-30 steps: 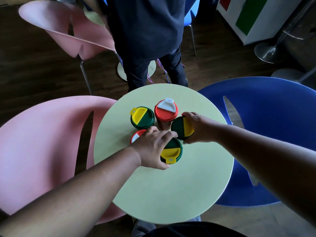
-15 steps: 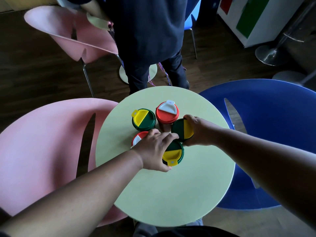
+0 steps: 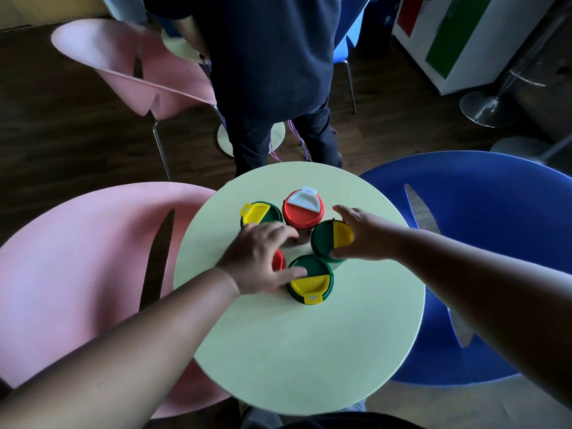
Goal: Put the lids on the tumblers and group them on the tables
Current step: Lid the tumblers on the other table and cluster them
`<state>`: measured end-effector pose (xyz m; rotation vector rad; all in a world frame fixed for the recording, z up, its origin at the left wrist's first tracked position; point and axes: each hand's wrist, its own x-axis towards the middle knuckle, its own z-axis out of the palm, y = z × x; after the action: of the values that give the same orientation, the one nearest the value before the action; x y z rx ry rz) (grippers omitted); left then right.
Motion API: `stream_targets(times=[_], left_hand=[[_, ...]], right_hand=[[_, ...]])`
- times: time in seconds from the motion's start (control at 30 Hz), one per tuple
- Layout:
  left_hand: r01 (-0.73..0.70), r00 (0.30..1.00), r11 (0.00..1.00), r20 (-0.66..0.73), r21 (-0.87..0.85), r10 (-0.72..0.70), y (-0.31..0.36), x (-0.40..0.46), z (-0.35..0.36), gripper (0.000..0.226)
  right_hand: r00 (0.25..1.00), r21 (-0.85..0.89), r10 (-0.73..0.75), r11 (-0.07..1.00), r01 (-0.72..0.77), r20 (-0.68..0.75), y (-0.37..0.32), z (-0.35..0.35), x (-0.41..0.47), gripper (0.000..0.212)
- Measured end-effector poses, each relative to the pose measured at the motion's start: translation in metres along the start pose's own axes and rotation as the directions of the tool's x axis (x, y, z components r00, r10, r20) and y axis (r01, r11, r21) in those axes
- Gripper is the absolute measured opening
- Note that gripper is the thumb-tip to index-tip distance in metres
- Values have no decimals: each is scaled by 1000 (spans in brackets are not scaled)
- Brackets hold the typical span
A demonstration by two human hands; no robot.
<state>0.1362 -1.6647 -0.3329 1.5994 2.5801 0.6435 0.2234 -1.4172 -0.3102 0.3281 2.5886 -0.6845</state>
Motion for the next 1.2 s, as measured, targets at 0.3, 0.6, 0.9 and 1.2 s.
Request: stream_targets(times=[0.3, 0.6, 0.9, 1.2], left_hand=[[706, 695, 634, 137, -316, -706, -43, 18, -7, 103], [719, 688, 645, 132, -259, -714, -34, 30, 12, 99], [714, 693, 661, 105, -230, -713, -29, 30, 10, 92], [714, 698, 672, 128, -197, -705, -30, 31, 9, 92]], right_hand=[[981, -24, 46, 998, -51, -187, -36, -14, 37, 85], [986, -77, 142, 986, -149, -92, -60, 4, 64, 127], [991, -47, 91, 994, -97, -100, -56, 2, 69, 122], [994, -37, 91, 995, -93, -55, -54, 0, 66, 131]])
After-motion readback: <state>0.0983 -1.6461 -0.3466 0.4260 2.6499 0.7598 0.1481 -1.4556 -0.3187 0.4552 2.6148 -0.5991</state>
